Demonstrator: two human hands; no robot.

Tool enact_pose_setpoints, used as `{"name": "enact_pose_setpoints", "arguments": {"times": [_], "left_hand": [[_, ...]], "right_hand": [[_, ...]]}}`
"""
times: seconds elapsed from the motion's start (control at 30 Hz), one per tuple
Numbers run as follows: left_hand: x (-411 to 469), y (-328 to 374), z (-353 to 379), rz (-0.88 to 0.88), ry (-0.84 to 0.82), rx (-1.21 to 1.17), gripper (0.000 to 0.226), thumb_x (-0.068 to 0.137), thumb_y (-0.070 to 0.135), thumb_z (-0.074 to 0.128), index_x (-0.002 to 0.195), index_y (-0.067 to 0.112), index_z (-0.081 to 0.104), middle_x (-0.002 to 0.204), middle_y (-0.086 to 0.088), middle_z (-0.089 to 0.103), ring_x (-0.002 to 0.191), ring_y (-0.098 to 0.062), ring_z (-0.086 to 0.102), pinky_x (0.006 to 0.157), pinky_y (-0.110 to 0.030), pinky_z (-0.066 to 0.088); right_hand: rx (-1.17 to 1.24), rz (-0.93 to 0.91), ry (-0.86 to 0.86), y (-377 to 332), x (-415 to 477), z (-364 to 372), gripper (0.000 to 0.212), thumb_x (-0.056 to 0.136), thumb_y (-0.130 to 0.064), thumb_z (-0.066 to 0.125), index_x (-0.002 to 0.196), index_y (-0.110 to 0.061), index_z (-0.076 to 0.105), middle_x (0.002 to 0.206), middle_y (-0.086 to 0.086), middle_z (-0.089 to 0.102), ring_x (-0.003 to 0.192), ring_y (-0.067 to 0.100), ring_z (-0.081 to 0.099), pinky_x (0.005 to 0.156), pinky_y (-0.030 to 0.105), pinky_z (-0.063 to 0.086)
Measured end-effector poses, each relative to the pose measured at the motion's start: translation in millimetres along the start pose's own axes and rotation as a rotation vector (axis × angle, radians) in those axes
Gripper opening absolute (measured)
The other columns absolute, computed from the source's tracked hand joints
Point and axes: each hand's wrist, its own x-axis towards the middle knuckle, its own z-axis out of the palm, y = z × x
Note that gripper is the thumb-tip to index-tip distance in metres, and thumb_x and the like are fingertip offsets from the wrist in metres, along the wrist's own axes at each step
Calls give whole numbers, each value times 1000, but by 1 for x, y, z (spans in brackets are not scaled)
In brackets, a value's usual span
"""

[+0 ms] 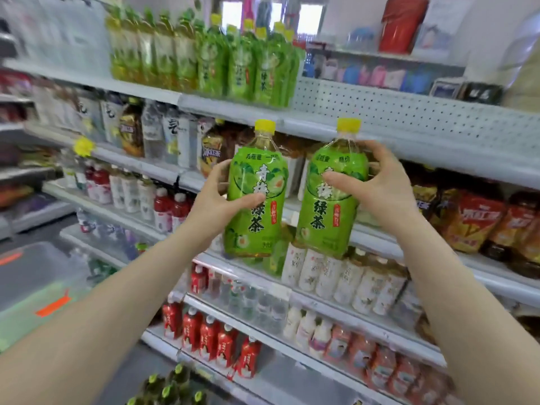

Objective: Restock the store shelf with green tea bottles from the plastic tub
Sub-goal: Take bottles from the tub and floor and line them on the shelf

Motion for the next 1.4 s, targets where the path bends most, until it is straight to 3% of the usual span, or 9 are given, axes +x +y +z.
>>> {"name": "enact_pose_setpoints", "arguments": {"times": [0.13,0.27,0.57,0.7,0.8,0.93,1.07,1.27,1.4], "left_hand": [[56,23,1,30,33,-20,80,59,42,80,127,42,39,114,4,58,101,-20,65,76,-36,58],[112,36,2,77,72,-7,81,60,44,80,130,40,40,116,4,62,103,-19,65,81,-37,57],[192,39,-6,96,102,-44,81,76,34,78,144,35,35,105,4,63,74,-6,72,56,-20,55],[214,35,-16,70,81,-86,75,75,33,78,138,37,38,102,4,63,71,-5,72,54,-19,54],[226,30,-26,62,46,-78,89,60,43,82,139,39,39,109,0,67,83,-14,74,71,-32,60],[240,28,-40,70,-10,-76,94,54,45,83,138,40,40,112,0,67,86,-15,74,73,-37,61],[248,25,-50,90,-65,-62,94,55,46,82,140,39,41,113,1,67,86,-12,73,72,-34,61],[257,18,-58,106,-110,-53,106,41,67,88,135,51,41,127,-2,62,112,-22,65,89,-46,56],[259,13,-61,121,-173,-67,98,43,70,84,130,55,41,134,-3,56,123,-22,56,97,-46,51]], "right_hand": [[41,-77,-7,-24,80,-5,69,63,-48,88,120,-43,51,98,-14,69,76,-5,69,70,22,56],[69,-184,14,-42,156,-6,73,60,-49,89,122,-38,52,115,-8,67,89,4,70,84,35,58],[134,-218,34,-47,292,15,81,59,-47,89,127,-29,50,114,-3,68,91,16,73,83,46,59],[98,-198,92,-40,324,34,89,51,-56,88,127,-29,50,116,-2,67,91,17,72,82,45,60],[35,-172,95,-26,343,51,100,44,-71,85,130,-33,49,120,-2,65,94,19,70,88,47,57],[4,-146,72,-12,354,72,85,69,-53,83,139,-26,45,124,-4,60,105,21,65,96,47,52],[21,-100,74,-2,360,81,106,52,-79,76,141,-33,43,132,-1,60,114,23,62,97,52,52],[-363,-180,167,-18,336,92,73,90,-43,66,151,-22,30,125,8,55,111,22,55,98,38,43],[-758,-249,262,-14,312,107,109,76,-37,82,156,-28,9,153,19,22,134,36,38,104,46,40]]}}
